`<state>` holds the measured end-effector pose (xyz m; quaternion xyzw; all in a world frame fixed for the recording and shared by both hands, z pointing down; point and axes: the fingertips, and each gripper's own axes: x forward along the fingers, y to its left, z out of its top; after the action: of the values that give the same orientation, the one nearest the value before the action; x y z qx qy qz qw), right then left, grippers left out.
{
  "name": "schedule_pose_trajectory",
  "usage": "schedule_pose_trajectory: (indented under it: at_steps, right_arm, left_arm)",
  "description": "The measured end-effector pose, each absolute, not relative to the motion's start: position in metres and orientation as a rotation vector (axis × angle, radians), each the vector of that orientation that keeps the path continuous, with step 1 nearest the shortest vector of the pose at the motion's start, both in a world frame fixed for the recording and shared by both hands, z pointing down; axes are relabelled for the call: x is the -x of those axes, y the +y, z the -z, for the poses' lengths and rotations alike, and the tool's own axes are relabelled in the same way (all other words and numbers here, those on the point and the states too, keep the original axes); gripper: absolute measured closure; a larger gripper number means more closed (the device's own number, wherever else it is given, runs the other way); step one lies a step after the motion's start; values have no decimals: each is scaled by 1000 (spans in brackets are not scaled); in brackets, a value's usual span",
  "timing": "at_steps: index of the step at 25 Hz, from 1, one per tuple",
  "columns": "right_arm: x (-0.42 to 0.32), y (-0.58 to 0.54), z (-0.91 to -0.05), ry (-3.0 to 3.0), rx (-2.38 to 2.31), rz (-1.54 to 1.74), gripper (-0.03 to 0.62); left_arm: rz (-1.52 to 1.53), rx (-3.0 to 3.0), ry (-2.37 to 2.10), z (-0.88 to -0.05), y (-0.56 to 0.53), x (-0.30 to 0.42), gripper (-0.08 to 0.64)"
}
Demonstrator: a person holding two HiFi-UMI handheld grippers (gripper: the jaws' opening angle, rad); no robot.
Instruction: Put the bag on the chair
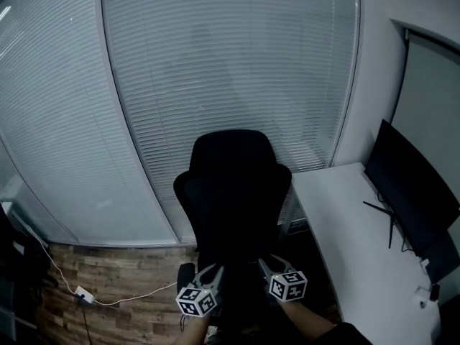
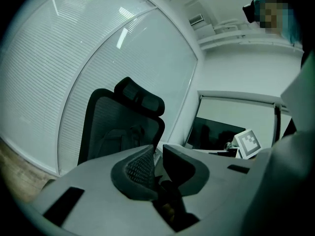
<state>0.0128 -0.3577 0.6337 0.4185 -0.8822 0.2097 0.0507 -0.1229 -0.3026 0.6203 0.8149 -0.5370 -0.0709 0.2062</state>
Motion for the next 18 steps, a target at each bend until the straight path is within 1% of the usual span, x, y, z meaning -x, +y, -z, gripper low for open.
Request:
schedule_pose_trajectory:
  at_steps: [3,6,11,18]
  right_arm:
    - [-22,-347,-625,-2729,-1253,-607,495]
    - [-28,-337,-620,-2769,-1233,-603,520]
    - [-34,-319,-611,-2824,-1218,-662,529]
    - [-35,-296,-600,-2858,-1197,-662,534]
  left_arm:
    - [227,-2273,-1533,-614,-289,113,512]
    - [240,-2267,-1566,-607,-275,106,524]
    - [283,-2262,-1607,-595,-252,99,535]
    - [285,-2297,-1618,-583,-231,92,540]
